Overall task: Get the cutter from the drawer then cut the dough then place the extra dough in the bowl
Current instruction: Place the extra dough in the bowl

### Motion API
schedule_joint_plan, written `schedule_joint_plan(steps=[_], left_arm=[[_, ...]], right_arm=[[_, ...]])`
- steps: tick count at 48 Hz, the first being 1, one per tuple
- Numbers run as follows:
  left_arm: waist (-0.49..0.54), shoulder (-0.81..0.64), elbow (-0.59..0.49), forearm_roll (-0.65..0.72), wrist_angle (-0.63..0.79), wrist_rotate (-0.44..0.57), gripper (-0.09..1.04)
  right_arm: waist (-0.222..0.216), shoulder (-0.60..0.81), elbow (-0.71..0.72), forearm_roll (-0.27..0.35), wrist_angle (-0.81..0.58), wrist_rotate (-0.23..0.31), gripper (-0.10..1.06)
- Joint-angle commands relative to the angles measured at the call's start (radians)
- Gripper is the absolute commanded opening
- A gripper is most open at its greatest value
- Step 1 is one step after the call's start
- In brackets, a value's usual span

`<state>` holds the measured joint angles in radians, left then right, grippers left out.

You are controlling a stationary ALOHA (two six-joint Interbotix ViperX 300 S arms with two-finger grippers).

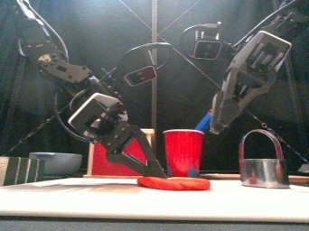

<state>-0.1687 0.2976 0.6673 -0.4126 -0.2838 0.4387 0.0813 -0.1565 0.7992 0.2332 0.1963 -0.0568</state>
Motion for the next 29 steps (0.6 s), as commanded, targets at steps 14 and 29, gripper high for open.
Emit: schedule_joint_plan(steps=[14,29], left_arm=[[0.021,-0.038,-0.017,0.003,-0.043,0.003,0.56],[0.091,-0.23,0.023,0.072,-0.071,0.031,0.56]], right_arm=[[0.0,-0.014,-0.015,0.0,-0.009,0.0,0.76],[-0.002,-0.012,-0.014,0.0,-0.008,0.0,0.76]])
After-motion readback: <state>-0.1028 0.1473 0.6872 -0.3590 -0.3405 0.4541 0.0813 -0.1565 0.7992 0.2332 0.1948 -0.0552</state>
